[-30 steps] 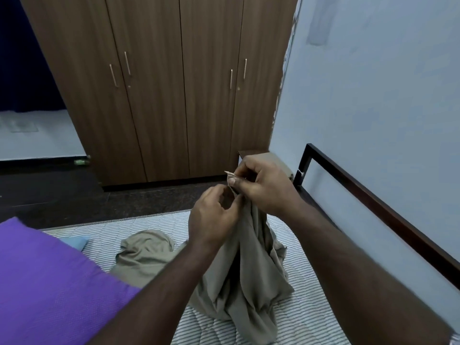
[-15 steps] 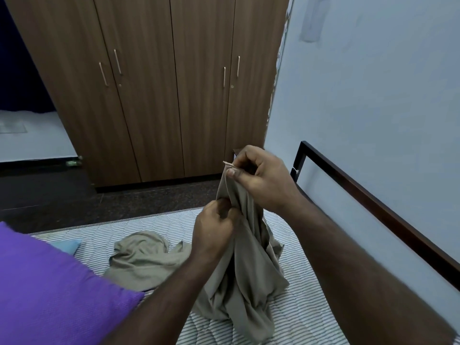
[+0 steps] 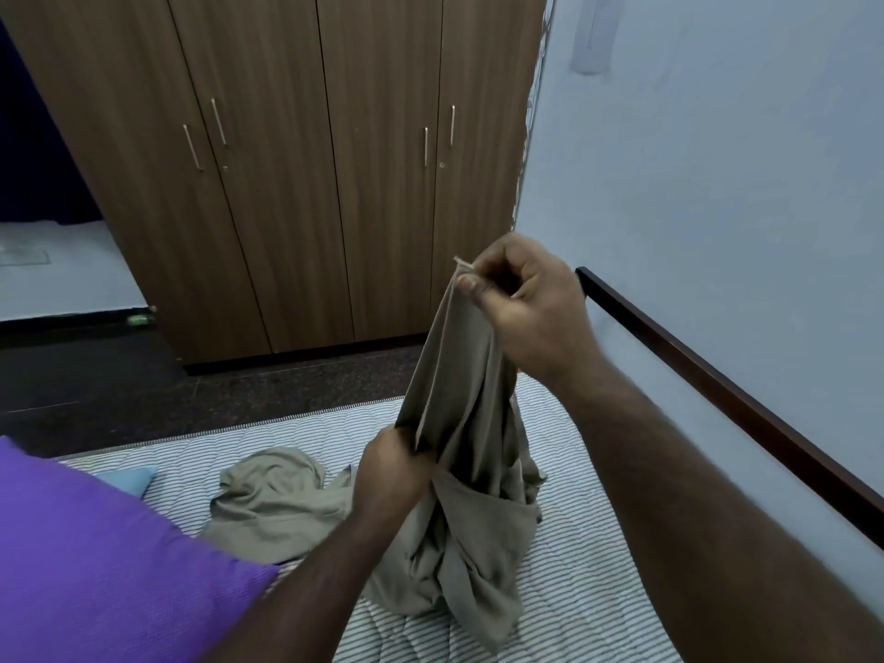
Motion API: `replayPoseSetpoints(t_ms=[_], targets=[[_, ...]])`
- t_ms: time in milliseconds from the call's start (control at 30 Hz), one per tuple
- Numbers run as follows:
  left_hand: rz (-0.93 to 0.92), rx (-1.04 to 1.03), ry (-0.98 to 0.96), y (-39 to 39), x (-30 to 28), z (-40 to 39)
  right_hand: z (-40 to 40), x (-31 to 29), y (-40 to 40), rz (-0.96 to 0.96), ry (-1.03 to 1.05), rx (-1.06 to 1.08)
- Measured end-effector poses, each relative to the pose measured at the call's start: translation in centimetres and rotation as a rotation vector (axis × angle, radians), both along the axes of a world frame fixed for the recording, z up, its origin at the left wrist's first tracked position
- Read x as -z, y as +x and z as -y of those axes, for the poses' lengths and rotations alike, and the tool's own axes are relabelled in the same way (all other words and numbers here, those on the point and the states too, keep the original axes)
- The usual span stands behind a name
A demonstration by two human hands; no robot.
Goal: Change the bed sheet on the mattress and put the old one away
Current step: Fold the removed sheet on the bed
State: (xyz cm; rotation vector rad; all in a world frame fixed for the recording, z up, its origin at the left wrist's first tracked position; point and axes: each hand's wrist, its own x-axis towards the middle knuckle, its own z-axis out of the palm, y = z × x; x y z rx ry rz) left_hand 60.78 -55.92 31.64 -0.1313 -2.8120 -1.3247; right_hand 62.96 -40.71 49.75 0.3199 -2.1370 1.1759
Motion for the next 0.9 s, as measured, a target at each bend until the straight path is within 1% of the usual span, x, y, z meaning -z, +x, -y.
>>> replayPoseSetpoints(t_ms=[100, 200, 300, 333, 367, 433, 500, 533, 567, 600, 633, 667, 700, 733, 767, 800, 833, 900], targets=[[0.106, 0.021, -0.013, 0.2, 2.4, 1.9, -1.8, -0.5, -0.5, -0.031, -0.059, 0.084], [0.194, 0.095, -0.025, -0.7, 3.2, 3.7, -4.8, 0.5, -2.0, 0.015, -0.159, 0.213], [0.142, 0.106, -0.015, -2.7, 0.5, 4.7, -8.6, 1.0, -3.5, 0.102, -0.363, 0.294], [0.089, 0.093, -0.002, -3.5, -1.3, 4.8, -9.8, 0.4, -3.7, 0.107, -0.427, 0.302], [-0.004, 0.073, 0.008, -4.2, -3.4, 4.9, -10.7, -0.5, -3.7, 0.08, -0.471, 0.311], [-0.299, 0.017, 0.053, -5.5, -8.3, 4.5, -12.0, -3.5, -3.5, -0.095, -0.502, 0.366], [-0.65, -0.083, 0.211, -6.1, -12.9, 3.8, -12.7, -7.0, -3.0, -0.314, -0.481, 0.445], [-0.754, -0.121, 0.303, -6.2, -14.2, 3.4, -12.9, -8.2, -2.9, -0.388, -0.467, 0.473], [-0.78, -0.121, 0.333, -6.4, -14.6, 3.0, -12.9, -8.9, -3.0, -0.425, -0.458, 0.481], [-0.714, -0.057, 0.261, -6.7, -14.0, 2.7, -12.8, -8.7, -3.3, -0.403, -0.442, 0.485], [-0.559, 0.039, 0.106, -7.1, -12.3, 2.5, -12.9, -7.8, -3.7, -0.335, -0.433, 0.471], [-0.337, 0.149, -0.071, -7.1, -10.4, 2.6, -13.1, -6.3, -3.9, -0.234, -0.429, 0.445], [-0.158, 0.217, -0.207, -7.2, -9.1, 3.2, -13.5, -4.6, -4.0, -0.123, -0.436, 0.425], [-0.097, 0.222, -0.251, -7.4, -9.0, 4.0, -14.0, -3.2, -3.9, -0.026, -0.455, 0.416], [-0.12, 0.179, -0.227, -8.1, -9.7, 4.7, -14.7, -2.6, -3.8, 0.028, -0.49, 0.408], [-0.208, 0.11, -0.181, -8.7, -11.1, 5.2, -15.2, -2.8, -3.7, 0.026, -0.527, 0.417], [-0.355, 0.023, -0.124, -9.0, -13.1, 5.5, -15.6, -3.9, -3.7, -0.039, -0.533, 0.452], [-0.683, -0.102, 0.041, -9.0, -16.4, 5.3, -15.9, -7.4, -3.8, -0.251, -0.5, 0.524]])
